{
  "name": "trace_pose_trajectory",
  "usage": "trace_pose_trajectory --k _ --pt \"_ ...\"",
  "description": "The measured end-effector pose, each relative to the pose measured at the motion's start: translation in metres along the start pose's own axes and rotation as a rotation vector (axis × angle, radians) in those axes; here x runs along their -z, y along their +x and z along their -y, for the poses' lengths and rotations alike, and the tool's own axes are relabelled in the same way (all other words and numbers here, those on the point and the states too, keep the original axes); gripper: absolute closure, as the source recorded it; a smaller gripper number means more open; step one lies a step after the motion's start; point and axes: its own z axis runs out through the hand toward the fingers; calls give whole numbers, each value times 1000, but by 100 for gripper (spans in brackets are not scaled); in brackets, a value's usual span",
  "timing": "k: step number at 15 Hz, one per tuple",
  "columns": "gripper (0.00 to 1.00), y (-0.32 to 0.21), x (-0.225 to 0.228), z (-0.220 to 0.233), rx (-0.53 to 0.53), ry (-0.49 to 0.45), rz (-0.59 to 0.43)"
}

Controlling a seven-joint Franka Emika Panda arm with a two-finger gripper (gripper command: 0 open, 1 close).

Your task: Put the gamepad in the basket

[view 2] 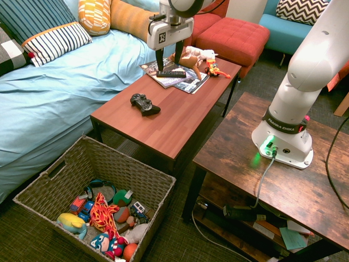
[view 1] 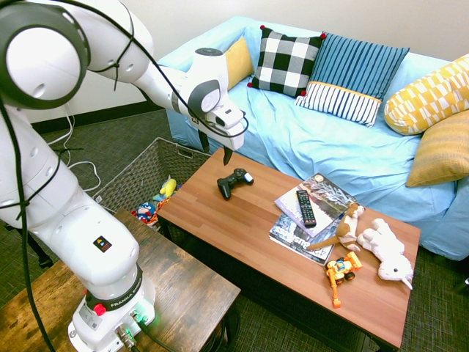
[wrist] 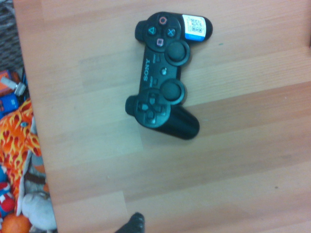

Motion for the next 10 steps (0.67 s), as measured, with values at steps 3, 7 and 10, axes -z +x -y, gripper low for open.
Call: trace_pose_trajectory --k 3,7,10 --pt "0 1 -32 32 -82 -17 -23" --pt "0 6 -80 65 -129 -26 -37" --pt "0 14 -106 81 -143 -36 -51"
